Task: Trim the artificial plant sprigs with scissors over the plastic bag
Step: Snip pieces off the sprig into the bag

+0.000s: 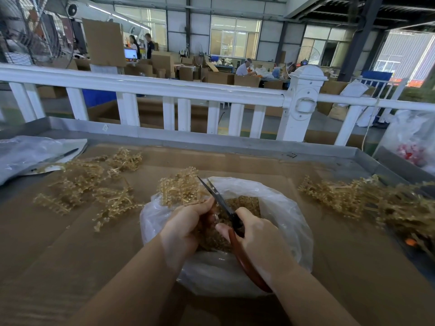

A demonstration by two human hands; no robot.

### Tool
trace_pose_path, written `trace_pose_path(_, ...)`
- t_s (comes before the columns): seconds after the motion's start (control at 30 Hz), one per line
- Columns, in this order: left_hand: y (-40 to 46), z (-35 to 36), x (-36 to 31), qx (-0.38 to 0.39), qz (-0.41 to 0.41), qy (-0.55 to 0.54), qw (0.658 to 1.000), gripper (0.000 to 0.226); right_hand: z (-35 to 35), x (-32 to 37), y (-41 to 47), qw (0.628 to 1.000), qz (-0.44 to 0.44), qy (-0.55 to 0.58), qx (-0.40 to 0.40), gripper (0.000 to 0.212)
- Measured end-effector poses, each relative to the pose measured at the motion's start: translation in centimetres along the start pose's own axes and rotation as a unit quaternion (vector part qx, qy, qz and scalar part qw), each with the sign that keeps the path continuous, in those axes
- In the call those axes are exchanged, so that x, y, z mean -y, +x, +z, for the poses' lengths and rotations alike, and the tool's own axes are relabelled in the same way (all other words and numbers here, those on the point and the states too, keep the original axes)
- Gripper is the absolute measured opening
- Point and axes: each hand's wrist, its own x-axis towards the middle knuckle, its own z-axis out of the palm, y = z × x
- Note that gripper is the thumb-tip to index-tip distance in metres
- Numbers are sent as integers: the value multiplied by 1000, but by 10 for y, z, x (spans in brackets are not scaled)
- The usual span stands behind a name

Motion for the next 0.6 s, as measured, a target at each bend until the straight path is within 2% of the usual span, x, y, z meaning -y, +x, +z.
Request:
trace_pose_path(0.13,0,-1,0,-8,6,5,1000,27,-2,1,0,1000,0,-2,1,31)
trace_pose_path(0.23,0,-1,0,3,-1,4,1000,46,-2,1,0,1000,-3,-10,-3,31)
trace_pose_path(0.37,-7,2,-3,18,-21,-2,1000,27,-1,2,-2,1000,-13,-14,-18,32)
trace_pose_path(0.6,-10,3,-2,21,-27,8,999,15,2,-1,-2,999,-14,-28,-26,34)
